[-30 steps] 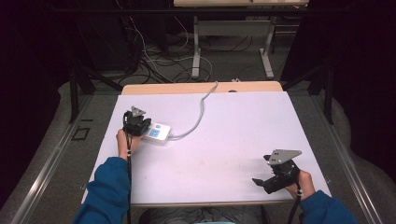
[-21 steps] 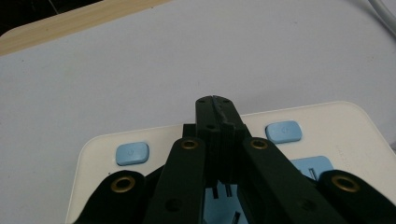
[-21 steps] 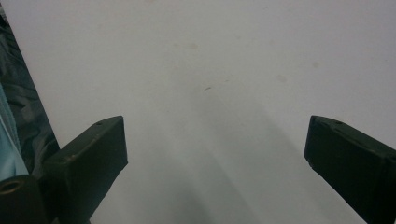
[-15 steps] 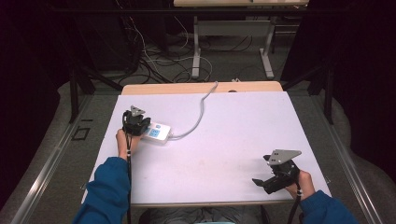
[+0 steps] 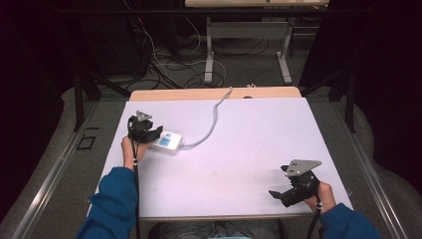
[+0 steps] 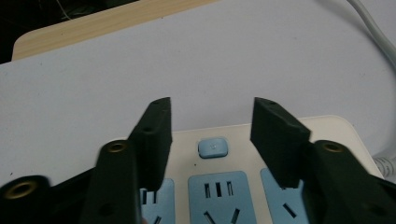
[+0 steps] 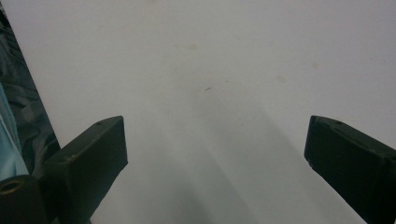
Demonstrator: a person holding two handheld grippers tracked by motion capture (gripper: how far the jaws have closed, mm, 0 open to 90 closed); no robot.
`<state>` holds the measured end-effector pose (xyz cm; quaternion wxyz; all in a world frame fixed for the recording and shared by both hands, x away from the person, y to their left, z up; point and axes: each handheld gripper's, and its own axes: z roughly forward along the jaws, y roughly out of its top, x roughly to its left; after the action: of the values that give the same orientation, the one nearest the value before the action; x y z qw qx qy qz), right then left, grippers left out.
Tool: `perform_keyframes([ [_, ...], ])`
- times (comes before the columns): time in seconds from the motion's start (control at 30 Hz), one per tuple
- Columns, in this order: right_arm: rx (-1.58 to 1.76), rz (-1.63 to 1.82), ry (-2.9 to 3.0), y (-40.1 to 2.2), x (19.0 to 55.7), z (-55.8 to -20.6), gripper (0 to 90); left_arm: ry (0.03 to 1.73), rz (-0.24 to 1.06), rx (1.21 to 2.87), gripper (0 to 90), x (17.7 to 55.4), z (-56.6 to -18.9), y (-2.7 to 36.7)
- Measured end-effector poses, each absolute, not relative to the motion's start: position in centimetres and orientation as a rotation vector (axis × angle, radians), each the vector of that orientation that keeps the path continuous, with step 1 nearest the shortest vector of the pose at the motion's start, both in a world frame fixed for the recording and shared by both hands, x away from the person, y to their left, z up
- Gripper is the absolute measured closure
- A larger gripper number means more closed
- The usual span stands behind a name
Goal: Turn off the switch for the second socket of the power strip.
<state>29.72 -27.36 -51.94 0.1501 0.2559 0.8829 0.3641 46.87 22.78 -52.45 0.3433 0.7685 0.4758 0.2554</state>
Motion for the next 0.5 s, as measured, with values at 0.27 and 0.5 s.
perform_keyframes([
  [0.27, 0.744, 1.049, 2.528, -27.3, 29.6, -52.0, 5.4, 1.244, 0.66, 2.012, 18.7, 46.3, -51.8, 22.7],
  [0.5, 0.741, 1.039, 2.541, -27.3, 29.6, -51.9, 5.4, 1.272, 0.636, 2.025, 3.9, 45.8, -51.7, 23.0],
])
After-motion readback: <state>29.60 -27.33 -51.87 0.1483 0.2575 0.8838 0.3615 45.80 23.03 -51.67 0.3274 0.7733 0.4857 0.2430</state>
